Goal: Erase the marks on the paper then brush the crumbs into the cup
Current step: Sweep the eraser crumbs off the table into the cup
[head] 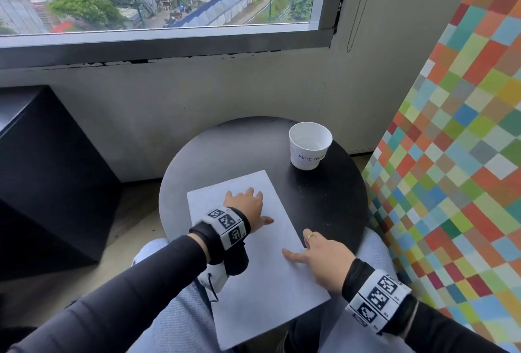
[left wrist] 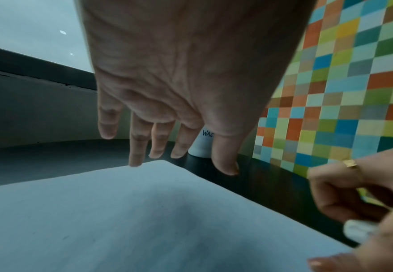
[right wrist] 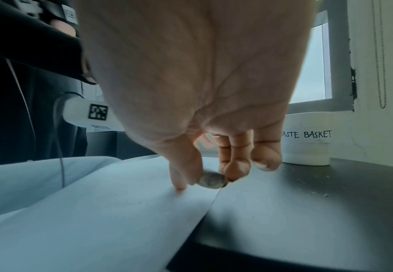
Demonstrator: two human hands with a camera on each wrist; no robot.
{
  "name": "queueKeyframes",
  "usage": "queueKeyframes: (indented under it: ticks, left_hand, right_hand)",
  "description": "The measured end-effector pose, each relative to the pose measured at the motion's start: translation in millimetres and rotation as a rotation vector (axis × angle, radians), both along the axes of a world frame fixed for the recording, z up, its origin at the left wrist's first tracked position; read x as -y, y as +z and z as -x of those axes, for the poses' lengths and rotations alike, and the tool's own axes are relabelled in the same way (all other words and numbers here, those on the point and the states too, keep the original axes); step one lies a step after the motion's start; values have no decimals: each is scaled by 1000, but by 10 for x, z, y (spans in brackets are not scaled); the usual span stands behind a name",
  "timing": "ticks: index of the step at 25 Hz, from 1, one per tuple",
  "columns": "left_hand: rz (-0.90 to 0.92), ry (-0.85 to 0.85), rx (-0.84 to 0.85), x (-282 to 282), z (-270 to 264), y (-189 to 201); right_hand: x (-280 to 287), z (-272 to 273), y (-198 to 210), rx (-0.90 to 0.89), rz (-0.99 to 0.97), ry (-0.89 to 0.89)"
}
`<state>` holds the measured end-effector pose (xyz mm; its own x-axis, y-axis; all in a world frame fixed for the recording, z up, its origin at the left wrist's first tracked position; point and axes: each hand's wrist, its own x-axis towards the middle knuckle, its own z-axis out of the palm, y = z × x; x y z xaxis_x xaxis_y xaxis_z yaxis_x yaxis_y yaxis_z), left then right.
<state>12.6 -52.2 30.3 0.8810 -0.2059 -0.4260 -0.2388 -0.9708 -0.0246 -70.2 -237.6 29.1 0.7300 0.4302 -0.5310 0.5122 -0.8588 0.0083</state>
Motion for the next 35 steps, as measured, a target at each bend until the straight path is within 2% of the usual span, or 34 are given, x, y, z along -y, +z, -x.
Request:
queueKeyframes:
  ticks: [5,8,10,13,16,20,24,28,35]
  left_hand:
    - [15,70,-36,77,-20,-245]
    - [14,98,-83,76,9,-406]
    - [11,58,-97,60,37,-459]
    - [-2,-12,-95,57,107,-475]
    - [-28,-64,-73,100,173,-476]
    - [-46,-119,-66,151,231,-496]
    - [-100,-180,-82,191,174,-477]
    - [-144,-168,-96,214,128,-443]
    - [-174,-159,-119,231,108,-404]
  right_hand:
    - [69,221,9,-35,-56,59]
    - [176,195,-53,-64,-162,39]
    - [283,8,-105,-31,-346,-49]
    - [406,-422,-150,149,-687,-246]
    - [343,-810,-151,211,-864,-383]
    - [64,-1212,-208,154,-825,-362]
    - [-178,-1502,-242,177,-684,-263]
    - [-323,-1653,-228,186,-509,-198]
    - [-227,-1632,-205,100,-507,-132]
